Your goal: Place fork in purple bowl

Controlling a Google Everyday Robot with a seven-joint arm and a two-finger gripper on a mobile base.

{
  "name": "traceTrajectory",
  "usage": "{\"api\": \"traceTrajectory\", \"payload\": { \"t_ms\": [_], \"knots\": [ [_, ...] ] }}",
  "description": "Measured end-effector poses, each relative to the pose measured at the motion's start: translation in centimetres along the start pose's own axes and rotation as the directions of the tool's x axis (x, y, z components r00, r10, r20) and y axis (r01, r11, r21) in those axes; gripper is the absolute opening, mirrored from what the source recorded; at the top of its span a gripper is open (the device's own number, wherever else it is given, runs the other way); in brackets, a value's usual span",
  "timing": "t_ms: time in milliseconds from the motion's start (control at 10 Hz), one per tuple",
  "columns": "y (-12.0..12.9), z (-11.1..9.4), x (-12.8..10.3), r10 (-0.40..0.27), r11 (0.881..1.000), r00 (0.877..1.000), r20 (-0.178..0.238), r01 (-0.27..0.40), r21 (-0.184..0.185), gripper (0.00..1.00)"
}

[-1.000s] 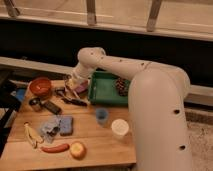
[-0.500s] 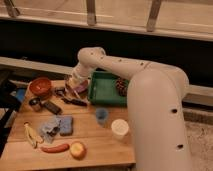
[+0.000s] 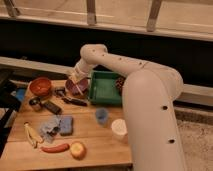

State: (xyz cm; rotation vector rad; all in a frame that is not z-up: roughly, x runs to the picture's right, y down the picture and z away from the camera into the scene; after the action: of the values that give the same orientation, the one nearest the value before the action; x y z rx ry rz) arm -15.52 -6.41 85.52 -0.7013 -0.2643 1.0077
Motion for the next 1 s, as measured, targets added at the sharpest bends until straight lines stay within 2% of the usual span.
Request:
{"api": "traceTrajectory", "payload": {
  "t_ms": [300, 600, 1000],
  "knots": [
    [-1.7, 1.3, 0.0, 0.040, 0.999, 0.999, -0.006, -0.040, 0.004, 0.00],
    [-3.7, 3.4, -0.1, 0.067, 0.997, 0.996, -0.056, -0.065, 0.028, 0.00],
    [-4.5, 6.0, -0.8, 0.073, 0.997, 0.989, -0.126, -0.068, 0.045, 0.00]
  ]
}}
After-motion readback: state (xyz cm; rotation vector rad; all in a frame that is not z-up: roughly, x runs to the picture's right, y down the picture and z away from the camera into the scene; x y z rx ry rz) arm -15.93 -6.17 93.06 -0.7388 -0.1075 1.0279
